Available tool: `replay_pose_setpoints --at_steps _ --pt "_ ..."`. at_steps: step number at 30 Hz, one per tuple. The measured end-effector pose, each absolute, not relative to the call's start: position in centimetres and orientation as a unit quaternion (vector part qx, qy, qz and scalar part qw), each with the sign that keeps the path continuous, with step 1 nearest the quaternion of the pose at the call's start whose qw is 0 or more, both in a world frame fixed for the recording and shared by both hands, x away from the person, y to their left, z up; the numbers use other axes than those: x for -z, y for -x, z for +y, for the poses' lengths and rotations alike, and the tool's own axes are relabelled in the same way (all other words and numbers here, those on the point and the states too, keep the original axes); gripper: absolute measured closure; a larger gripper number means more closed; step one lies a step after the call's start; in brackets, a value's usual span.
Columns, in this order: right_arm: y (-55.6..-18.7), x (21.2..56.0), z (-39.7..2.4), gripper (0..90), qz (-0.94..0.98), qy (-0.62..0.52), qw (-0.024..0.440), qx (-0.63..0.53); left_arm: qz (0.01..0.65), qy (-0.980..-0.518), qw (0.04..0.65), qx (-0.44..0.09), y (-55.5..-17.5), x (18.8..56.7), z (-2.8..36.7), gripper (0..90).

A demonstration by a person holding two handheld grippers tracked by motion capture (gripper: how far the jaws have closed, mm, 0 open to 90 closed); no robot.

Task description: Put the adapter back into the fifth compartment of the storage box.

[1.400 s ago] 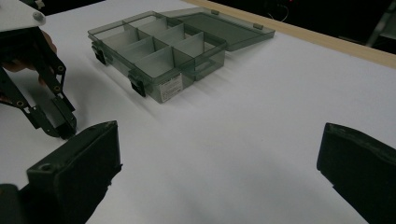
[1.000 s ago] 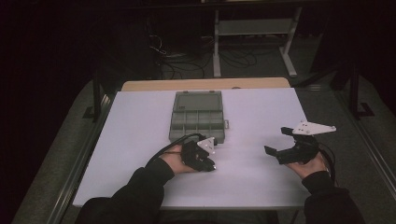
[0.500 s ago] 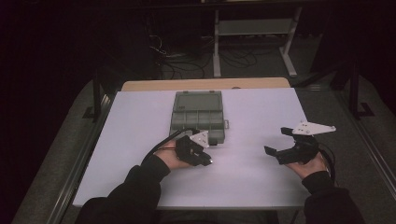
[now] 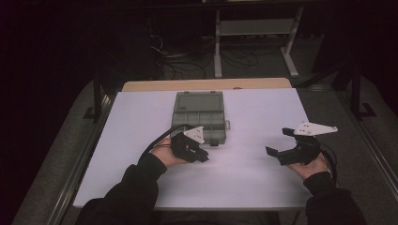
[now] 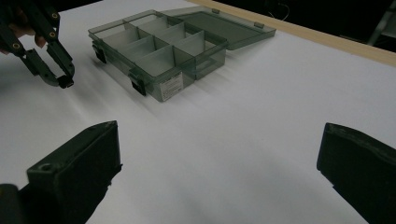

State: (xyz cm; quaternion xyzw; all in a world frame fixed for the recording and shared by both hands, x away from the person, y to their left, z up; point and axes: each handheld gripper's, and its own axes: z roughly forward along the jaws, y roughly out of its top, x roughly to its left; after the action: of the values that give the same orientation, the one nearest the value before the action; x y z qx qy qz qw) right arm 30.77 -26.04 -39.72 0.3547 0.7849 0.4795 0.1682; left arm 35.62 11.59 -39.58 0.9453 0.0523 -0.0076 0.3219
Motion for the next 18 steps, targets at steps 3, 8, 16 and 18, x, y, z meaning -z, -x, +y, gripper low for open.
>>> replay_pose_setpoints --at_steps 3,8,16,18 --pt "-30.8 39.7 -26.0 0.0 0.785 -0.355 0.168 -0.48 0.056 -0.944 0.326 0.007 -35.8 39.3 12.0 76.5" --pt "-30.8 39.7 -26.0 0.0 0.785 -0.355 0.168 -0.479 0.062 -0.942 0.331 0.002 -36.1 38.7 12.6 76.5" --pt "-30.8 39.7 -26.0 0.0 0.785 -0.354 0.168 -0.48 0.071 -0.938 0.339 -0.005 -36.5 37.9 13.5 76.6" --pt "-30.8 39.8 -26.0 0.0 0.786 -0.355 0.166 -0.479 0.074 -0.938 0.34 -0.007 -36.7 37.7 13.8 76.5"
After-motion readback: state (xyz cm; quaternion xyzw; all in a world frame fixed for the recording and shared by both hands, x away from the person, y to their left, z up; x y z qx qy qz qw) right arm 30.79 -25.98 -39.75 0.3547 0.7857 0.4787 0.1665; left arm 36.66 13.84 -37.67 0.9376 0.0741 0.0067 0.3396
